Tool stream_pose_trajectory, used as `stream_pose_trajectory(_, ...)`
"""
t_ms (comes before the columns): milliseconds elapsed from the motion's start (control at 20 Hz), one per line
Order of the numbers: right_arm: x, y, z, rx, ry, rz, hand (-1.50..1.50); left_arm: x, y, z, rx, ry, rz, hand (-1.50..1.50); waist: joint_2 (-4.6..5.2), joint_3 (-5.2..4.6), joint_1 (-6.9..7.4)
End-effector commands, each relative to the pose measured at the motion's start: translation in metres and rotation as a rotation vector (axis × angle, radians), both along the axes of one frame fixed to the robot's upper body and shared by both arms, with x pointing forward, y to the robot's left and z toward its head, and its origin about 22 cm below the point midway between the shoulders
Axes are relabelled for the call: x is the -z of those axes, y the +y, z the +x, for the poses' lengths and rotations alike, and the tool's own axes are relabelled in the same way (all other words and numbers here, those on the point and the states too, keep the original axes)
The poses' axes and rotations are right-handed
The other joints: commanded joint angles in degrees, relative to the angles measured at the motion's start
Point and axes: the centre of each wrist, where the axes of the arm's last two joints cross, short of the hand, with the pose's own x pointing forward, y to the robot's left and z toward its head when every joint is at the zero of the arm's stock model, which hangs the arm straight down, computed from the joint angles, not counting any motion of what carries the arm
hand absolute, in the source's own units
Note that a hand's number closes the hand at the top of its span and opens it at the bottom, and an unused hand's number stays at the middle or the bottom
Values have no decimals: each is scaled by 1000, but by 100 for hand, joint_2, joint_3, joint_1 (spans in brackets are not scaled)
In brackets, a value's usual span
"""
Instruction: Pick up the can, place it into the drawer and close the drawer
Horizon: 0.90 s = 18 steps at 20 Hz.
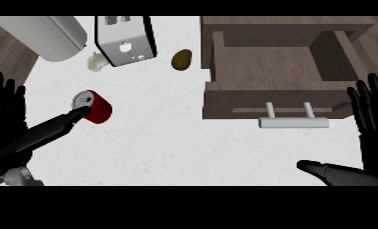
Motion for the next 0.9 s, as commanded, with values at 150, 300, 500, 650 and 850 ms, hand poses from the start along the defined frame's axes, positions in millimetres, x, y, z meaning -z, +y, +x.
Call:
stream_pose_trajectory(150, -18, -2, -3, 9, -6, -23, -150, 51, -17, 9, -21, 56, 17, -150, 0, -3, -2)
stream_pose_trajectory(300, -16, -14, -31, -13, -14, -2, -150, 67, -9, 29, -16, 79, -26, -150, -1, -2, -45)
stream_pose_trajectory(500, -11, -15, 5, 14, -18, 2, -150, 80, 0, 23, -39, 77, -10, -150, 3, -2, 13)
stream_pose_trajectory(650, -11, -40, -19, 9, -24, -12, -150, 101, 4, 31, -80, 102, -9, -150, 2, -2, -16)
stream_pose_trajectory(850, -21, -26, -12, 10, -14, -19, -150, 141, -5, 21, -97, 114, -1, -150, 3, -3, -4)
